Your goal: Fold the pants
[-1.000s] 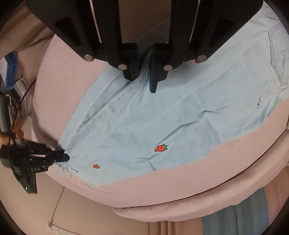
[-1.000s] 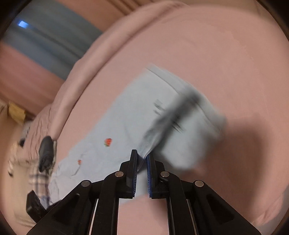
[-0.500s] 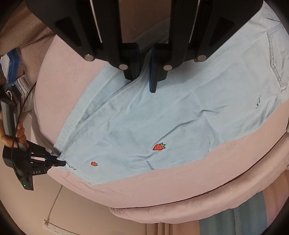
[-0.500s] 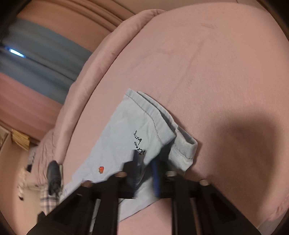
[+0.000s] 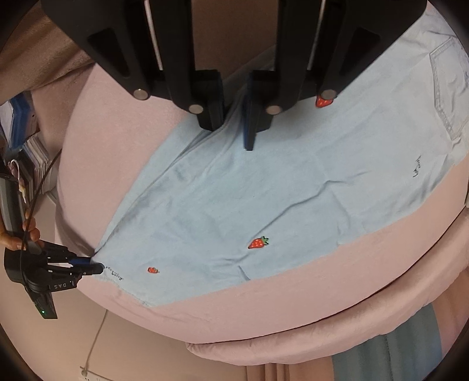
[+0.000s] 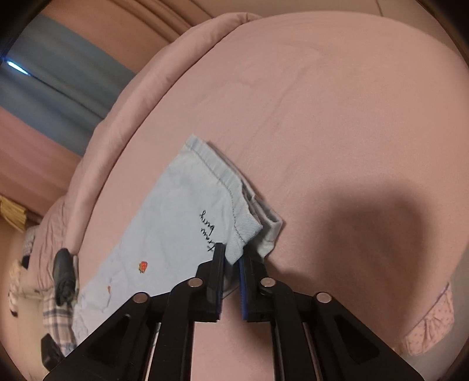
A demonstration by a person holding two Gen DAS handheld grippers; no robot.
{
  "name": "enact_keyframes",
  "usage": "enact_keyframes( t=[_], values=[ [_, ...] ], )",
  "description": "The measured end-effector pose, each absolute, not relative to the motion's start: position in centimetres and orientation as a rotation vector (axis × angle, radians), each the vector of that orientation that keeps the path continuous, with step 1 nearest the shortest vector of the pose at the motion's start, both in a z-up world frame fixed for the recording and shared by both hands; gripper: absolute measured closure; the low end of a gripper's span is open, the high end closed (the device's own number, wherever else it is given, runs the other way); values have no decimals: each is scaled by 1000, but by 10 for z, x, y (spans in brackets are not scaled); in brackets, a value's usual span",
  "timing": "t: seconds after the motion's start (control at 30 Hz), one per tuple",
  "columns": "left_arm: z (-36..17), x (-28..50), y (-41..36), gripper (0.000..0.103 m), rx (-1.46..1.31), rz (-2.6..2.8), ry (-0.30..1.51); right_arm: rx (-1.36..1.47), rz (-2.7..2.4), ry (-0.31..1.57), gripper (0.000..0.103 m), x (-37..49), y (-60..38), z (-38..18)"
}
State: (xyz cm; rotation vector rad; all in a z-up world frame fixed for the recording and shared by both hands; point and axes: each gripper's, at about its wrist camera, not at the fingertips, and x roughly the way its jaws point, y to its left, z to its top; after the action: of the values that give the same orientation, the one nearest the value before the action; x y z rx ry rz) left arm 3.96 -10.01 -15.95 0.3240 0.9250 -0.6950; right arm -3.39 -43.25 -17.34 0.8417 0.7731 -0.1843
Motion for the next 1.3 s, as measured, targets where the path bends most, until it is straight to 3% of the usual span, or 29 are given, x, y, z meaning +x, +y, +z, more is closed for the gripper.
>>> enact_keyframes(
  t=[0.1, 0.17, 0.27, 0.37, 0.47, 0.67, 0.77, 0.97, 1.1, 1.3],
  values=[
    [-144, 32, -84, 70, 287, -700, 909, 748, -293, 717, 56, -40, -436, -148],
    [-134, 30, -70, 57, 218, -733, 896, 697, -327, 674, 52, -42, -433, -133],
    [-120, 31, -57, 48, 138, -736, 860, 590, -240, 670, 52, -28, -409, -115],
    [-121, 46, -54, 48, 70, -684, 865, 486, -40, 716, 53, 0, -363, -110],
    [-130, 65, -57, 50, -44, -681, 913, 376, 127, 765, 69, 26, -309, -111],
    [-166, 59, -84, 49, 96, -668, 1002, 90, 317, 949, 70, 38, -222, -155],
    [-164, 45, -80, 48, 150, -693, 957, -23, 320, 898, 70, 23, -218, -158],
    [-135, 56, -53, 48, 160, -630, 896, 112, 406, 964, 70, 35, -247, -137],
    [-119, 92, -14, 45, 71, -506, 843, 205, 459, 921, 62, 58, -238, -130],
    [-144, 112, 31, 45, -5, -339, 931, 241, 508, 1006, 62, 100, -194, -145]
  ],
)
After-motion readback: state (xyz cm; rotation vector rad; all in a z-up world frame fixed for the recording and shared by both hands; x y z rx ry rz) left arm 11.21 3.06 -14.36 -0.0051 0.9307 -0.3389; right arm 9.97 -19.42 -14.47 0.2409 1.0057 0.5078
